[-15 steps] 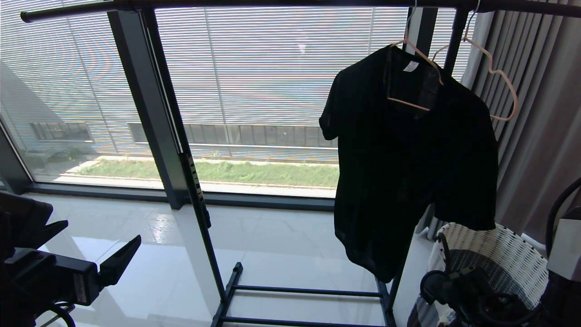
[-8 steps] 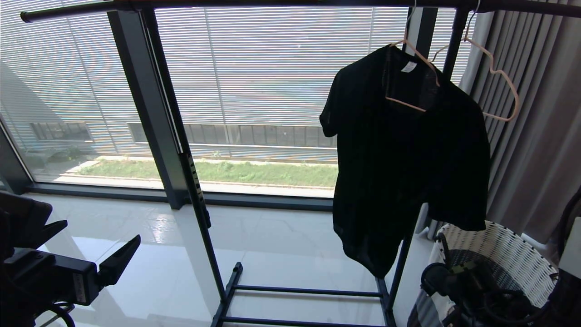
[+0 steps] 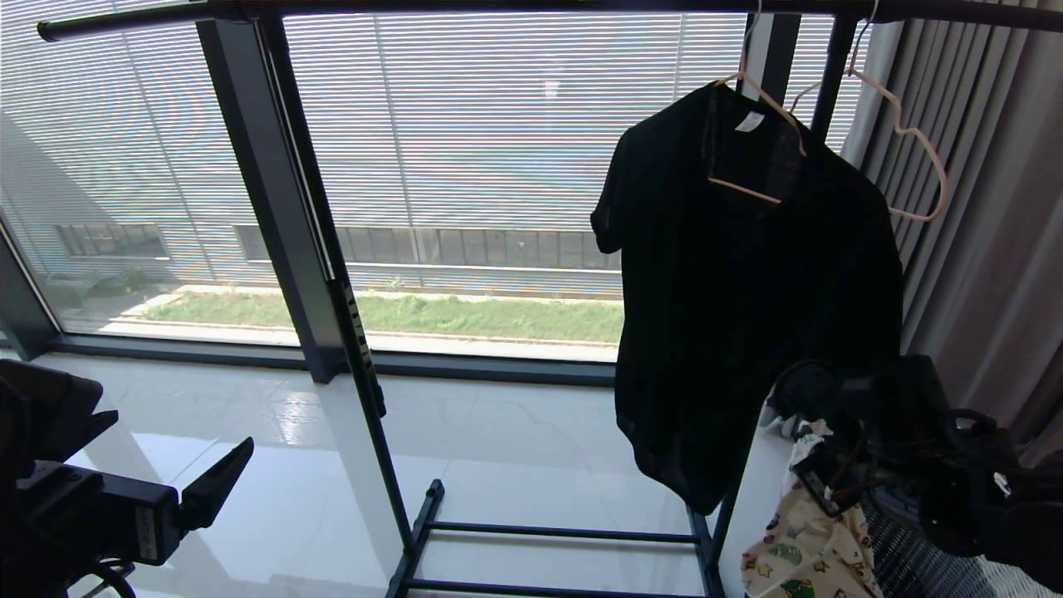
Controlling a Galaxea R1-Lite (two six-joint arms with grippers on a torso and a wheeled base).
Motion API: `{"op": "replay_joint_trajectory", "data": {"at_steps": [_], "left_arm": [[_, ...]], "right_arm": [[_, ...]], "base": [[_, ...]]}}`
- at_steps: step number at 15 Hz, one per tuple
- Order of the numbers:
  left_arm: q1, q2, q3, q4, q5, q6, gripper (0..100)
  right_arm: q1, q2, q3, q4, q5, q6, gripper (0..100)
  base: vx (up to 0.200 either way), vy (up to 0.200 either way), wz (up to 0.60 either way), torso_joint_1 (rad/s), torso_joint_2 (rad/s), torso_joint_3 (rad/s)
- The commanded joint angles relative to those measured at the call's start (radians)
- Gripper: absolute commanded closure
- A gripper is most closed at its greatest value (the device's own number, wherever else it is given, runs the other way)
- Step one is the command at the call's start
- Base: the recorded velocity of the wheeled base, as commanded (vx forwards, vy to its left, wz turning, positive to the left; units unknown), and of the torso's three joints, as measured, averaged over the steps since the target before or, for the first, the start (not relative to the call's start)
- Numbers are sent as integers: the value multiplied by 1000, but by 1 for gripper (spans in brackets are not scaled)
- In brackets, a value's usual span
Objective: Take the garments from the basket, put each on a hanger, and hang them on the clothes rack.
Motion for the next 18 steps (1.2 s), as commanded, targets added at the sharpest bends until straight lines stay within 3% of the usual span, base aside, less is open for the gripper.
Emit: {"op": "replay_joint_trajectory", "data": {"at_steps": [1, 10, 12, 14, 16, 18], "left_arm": [[0, -2, 6, -1, 11, 14, 0], [-31, -55, 9, -1, 8, 14, 0], [-140, -74, 1, -2, 6, 4, 0], [-327, -63, -48, -2, 6, -29, 0], [-531, 9, -135, -2, 9, -138, 0], [-620, 129, -235, -2, 11, -184, 0]], "right_arm": [[7, -90, -108, 24, 0, 2, 100], [33, -219, -220, 196, 0, -3, 100], [46, -242, -236, 202, 0, -1, 100], [81, -260, -289, 239, 0, 2, 100], [118, -258, -361, 265, 2, 3, 100], [141, -254, -417, 266, 2, 3, 100]], "base": [[-200, 0, 0, -2, 2, 7], [-178, 0, 0, 3, 3, 2], [0, 0, 0, 0, 0, 0], [0, 0, 0, 0, 0, 0], [0, 0, 0, 0, 0, 0], [0, 0, 0, 0, 0, 0]]}}
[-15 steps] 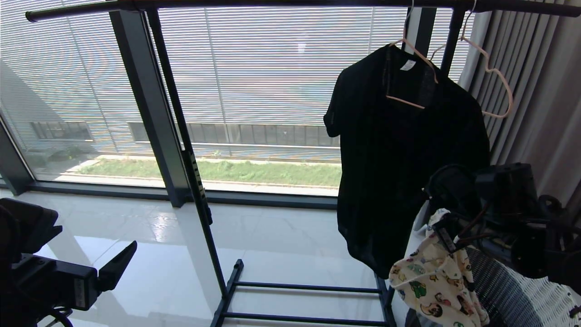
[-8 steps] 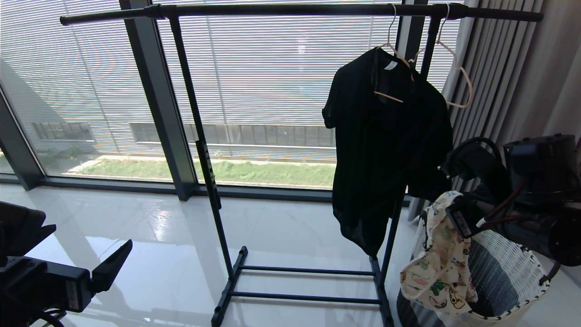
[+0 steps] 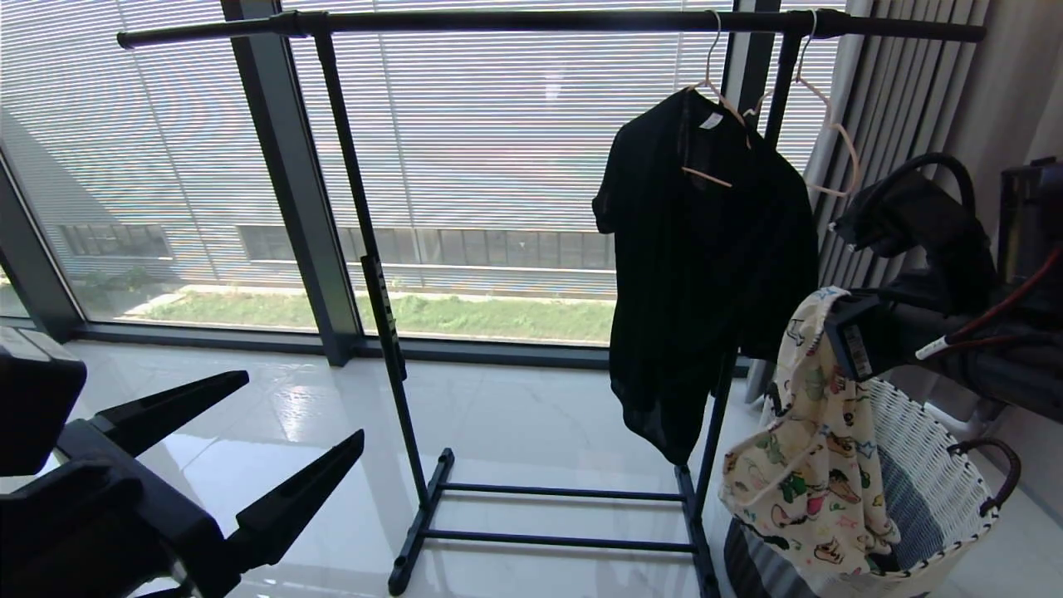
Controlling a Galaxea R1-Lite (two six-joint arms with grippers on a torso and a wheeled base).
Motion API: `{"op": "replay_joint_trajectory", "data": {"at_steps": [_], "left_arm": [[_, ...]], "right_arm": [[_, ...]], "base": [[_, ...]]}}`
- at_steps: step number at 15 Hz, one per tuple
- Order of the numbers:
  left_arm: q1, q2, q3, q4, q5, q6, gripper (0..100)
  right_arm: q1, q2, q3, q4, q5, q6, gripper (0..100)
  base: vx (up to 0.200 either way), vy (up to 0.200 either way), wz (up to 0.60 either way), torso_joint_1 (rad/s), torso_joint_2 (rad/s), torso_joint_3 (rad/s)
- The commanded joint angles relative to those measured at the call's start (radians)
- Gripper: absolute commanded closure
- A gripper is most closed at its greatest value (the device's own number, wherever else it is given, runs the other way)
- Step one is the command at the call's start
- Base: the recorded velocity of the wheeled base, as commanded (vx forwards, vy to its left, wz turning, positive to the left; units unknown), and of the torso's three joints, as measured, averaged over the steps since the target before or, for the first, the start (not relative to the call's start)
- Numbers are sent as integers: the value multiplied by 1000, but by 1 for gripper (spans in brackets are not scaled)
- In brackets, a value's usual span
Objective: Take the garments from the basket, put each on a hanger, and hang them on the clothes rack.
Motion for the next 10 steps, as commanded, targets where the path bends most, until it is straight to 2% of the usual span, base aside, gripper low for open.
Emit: {"op": "replay_joint_trajectory", "data": {"at_steps": [1, 4, 5, 6, 7, 10], "left_arm": [[-137, 213, -162, 0, 3, -45, 0], [-244, 411, -313, -1, -2, -53, 0], [-304, 514, -383, -1, -20, -83, 0], [-338, 609, -455, -1, -54, -146, 0], [-358, 689, -515, -1, -73, -197, 0], [-369, 871, -666, -1, -73, -238, 0]], "right_arm": [[36, -4, -50, 0, 0, 0, 100], [71, -24, -56, 0, 0, 0, 100], [83, -32, -56, -1, 1, 1, 100], [88, -39, -56, -3, 3, 1, 100], [89, -45, -56, -3, 3, 6, 100], [89, -61, -51, -3, 3, 47, 100]], "base": [[0, 0, 0, 0, 0, 0], [0, 0, 0, 0, 0, 0], [0, 0, 0, 0, 0, 0], [0, 0, 0, 0, 0, 0], [0, 0, 0, 0, 0, 0], [0, 0, 0, 0, 0, 0]]}}
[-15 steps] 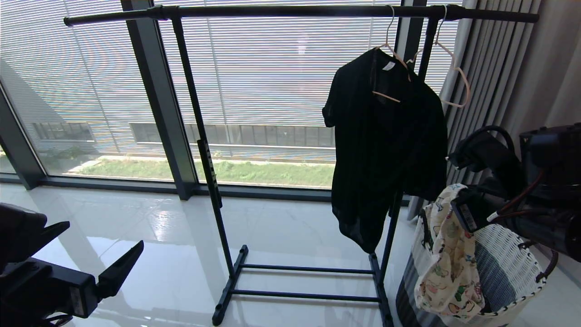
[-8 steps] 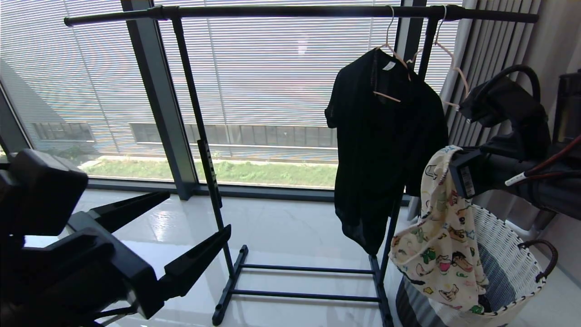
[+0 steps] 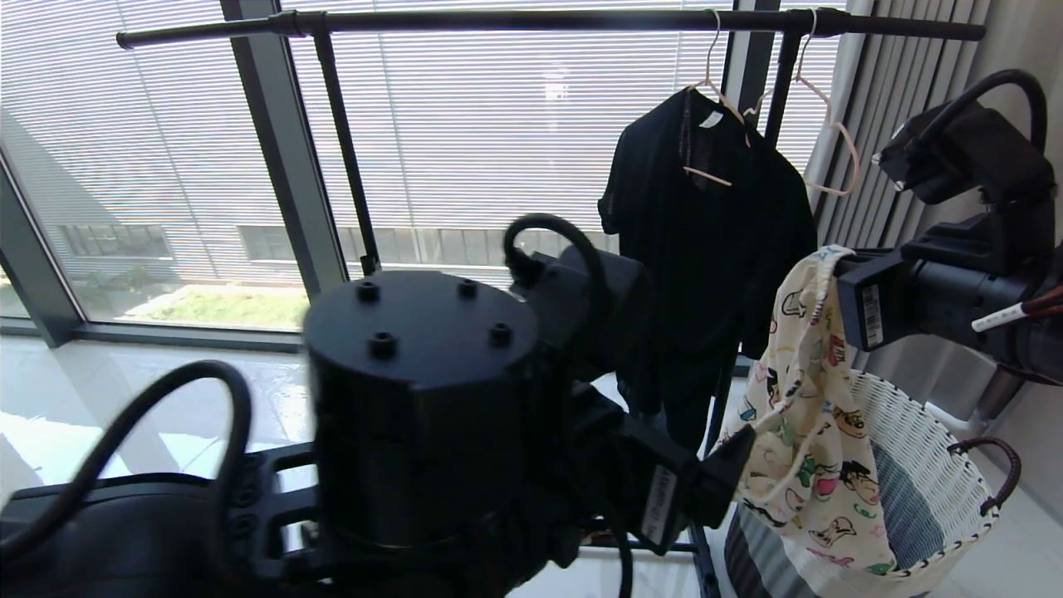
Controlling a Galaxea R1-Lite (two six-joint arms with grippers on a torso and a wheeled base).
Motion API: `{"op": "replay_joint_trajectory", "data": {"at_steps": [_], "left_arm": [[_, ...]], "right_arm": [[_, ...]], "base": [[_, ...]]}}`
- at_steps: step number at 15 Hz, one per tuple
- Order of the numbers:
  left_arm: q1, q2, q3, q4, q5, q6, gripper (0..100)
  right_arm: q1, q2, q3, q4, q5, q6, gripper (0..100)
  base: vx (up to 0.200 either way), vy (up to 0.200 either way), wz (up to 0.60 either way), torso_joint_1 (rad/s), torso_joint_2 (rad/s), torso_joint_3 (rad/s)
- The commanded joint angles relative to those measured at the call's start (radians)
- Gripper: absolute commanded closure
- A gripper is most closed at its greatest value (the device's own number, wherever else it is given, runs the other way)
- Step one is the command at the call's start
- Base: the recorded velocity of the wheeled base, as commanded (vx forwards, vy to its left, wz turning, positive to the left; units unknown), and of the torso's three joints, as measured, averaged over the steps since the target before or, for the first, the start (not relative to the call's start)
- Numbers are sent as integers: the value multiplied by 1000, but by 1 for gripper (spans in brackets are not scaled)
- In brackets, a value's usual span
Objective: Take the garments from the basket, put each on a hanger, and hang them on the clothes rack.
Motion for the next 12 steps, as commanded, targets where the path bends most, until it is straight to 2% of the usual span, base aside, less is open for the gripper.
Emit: {"op": "replay_joint_trajectory", "data": {"at_steps": [1, 4, 8, 12], "left_arm": [[-29, 270, -169, 0, -10, -45, 0], [0, 412, -304, 0, -5, -83, 0], [115, 576, -479, 0, 18, -82, 0], [132, 613, -442, 1, 16, -62, 0]], "right_arm": [[1, -14, -1, -2, 0, 11, 100], [1, -44, 2, -2, 1, 15, 100], [0, -53, -1, -5, 1, 34, 100], [0, -52, -1, -5, 1, 60, 100]], "base": [[0, 0, 0, 0, 0, 0], [0, 0, 0, 0, 0, 0], [0, 0, 0, 0, 0, 0], [0, 0, 0, 0, 0, 0]]}}
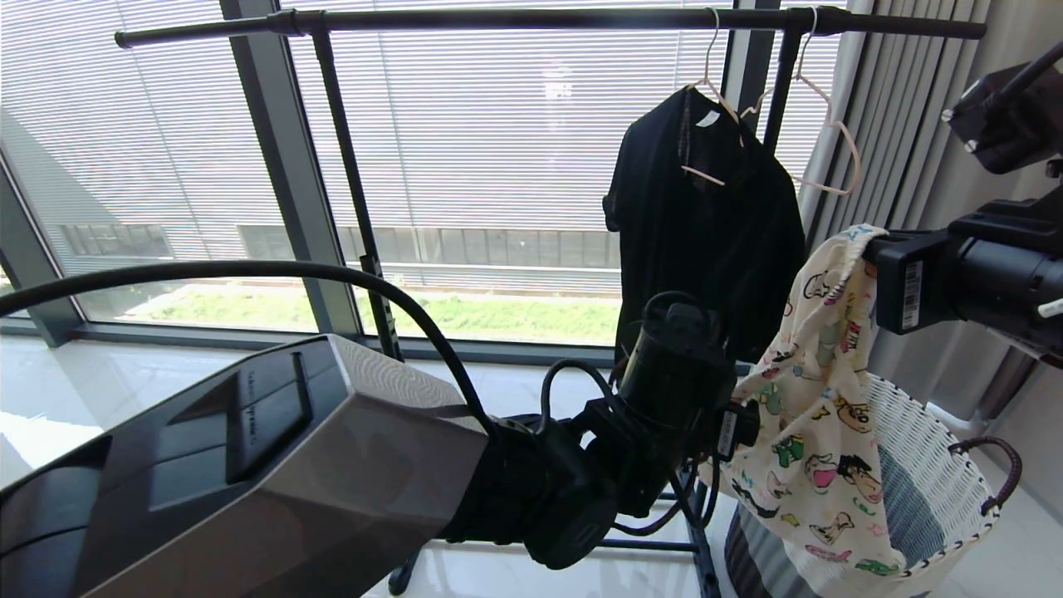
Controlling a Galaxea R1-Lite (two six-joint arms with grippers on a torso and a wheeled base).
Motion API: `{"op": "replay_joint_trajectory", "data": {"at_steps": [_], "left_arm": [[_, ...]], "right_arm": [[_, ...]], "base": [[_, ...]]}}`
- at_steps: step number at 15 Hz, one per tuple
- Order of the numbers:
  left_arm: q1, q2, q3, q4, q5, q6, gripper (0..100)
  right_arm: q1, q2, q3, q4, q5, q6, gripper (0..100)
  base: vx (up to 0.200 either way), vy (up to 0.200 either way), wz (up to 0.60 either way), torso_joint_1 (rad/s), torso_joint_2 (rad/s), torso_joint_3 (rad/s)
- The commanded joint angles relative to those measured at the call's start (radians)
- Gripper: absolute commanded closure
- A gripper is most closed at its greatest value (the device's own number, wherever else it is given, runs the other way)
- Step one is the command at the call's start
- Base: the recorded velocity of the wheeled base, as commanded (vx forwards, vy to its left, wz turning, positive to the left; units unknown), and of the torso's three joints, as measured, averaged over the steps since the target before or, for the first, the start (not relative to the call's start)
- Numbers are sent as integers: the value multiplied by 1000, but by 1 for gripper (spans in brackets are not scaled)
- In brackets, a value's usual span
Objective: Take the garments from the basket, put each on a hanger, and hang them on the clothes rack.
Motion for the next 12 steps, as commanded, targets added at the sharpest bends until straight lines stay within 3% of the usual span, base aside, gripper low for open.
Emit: {"op": "replay_joint_trajectory", "data": {"at_steps": [1, 5, 6, 10, 12], "left_arm": [[4, 31, 60, 0, 4, 26, 0], [4, -19, 205, -2, 48, 37, 0], [4, -38, 224, -8, 48, 37, 100], [0, -77, 274, -83, 85, 48, 100], [-27, -162, 382, -124, 117, 127, 100]], "right_arm": [[0, 1, 1, -1, 0, 1, 100], [-3, 3, 2, 1, 0, 1, 100], [-3, 6, 2, 1, 0, 1, 100], [-3, 13, 10, 4, 1, 1, 100], [-3, 19, 25, 4, 0, 1, 100]], "base": [[0, 0, 0, 0, 0, 0], [0, 0, 0, 0, 0, 0], [0, 0, 0, 0, 0, 0], [0, 0, 0, 0, 0, 0], [0, 0, 0, 0, 0, 0]]}}
